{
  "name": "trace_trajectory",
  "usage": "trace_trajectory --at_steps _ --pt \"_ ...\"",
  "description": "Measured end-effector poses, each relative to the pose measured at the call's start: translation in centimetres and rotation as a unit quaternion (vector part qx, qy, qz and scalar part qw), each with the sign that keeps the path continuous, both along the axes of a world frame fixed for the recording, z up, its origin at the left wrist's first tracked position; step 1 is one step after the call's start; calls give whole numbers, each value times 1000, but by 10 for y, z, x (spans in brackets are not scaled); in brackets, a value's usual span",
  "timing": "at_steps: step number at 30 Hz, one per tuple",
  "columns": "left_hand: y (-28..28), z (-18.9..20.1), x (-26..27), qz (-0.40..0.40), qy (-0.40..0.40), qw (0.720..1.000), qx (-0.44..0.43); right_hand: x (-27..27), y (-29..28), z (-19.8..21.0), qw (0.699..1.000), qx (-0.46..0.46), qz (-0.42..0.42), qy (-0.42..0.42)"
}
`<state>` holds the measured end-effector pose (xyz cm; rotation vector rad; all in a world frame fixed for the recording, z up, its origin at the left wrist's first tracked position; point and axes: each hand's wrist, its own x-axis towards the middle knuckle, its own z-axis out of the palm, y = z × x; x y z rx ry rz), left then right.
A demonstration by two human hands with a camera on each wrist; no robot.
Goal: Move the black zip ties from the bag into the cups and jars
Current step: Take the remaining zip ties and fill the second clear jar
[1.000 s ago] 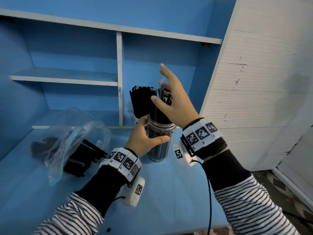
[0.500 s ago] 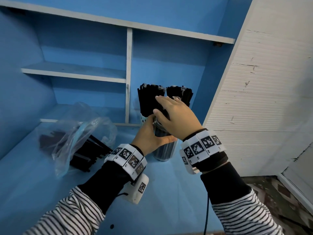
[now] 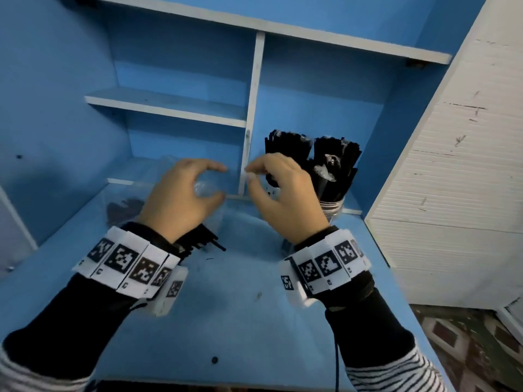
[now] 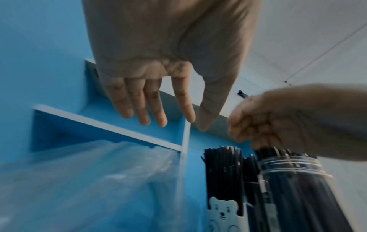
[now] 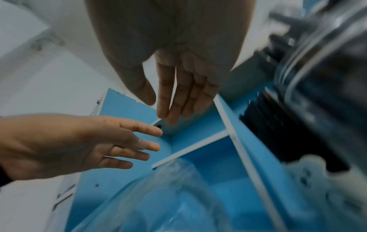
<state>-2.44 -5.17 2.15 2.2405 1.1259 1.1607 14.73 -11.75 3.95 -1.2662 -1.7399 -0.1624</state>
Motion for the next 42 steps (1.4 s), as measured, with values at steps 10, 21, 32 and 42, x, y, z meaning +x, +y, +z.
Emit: trace_trajectory --at_steps 10,21,32,42 --pt "32 -33 -69 -61 90 990 -95 -51 64 -59 895 -435 59 -72" --pt "46 -55 -74 12 1 988 -152 -79 99 -87 895 -427 42 -123" --pt "41 -45 -73 16 -28 986 -161 -79 99 -87 914 -381 70 -122" --pt "38 -42 -77 24 -13 987 -159 -76 96 -83 943 -320 77 -43"
